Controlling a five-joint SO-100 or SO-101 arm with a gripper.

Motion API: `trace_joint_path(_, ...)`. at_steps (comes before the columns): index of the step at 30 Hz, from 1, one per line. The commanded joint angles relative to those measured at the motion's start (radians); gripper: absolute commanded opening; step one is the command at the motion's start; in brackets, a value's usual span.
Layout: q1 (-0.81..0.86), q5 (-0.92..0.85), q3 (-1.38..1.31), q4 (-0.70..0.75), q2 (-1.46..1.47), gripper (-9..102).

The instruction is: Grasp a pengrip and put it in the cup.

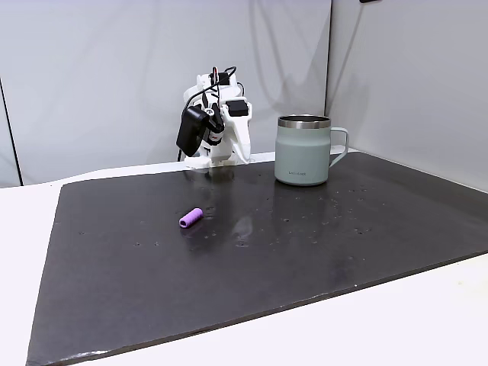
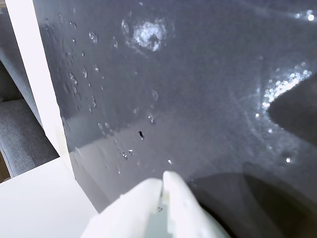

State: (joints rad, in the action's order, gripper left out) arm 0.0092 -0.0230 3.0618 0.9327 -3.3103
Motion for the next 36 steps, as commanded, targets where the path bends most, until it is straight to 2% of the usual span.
trace_joint_path(1,0.008,0.000,-0.006,-0.037,-0.008,0)
trace_joint_path(11,0.008,-0.002,-0.006,-0.037,-0.008,0)
trace_joint_path(17,0.061,-0.097,-0.063,-0.035,-0.008,0)
trace_joint_path(25,0.075,-0.267,-0.370,0.123,0.064,0)
trace_joint_path(36,0.150,-0.411,-0.939,0.279,0.554,2)
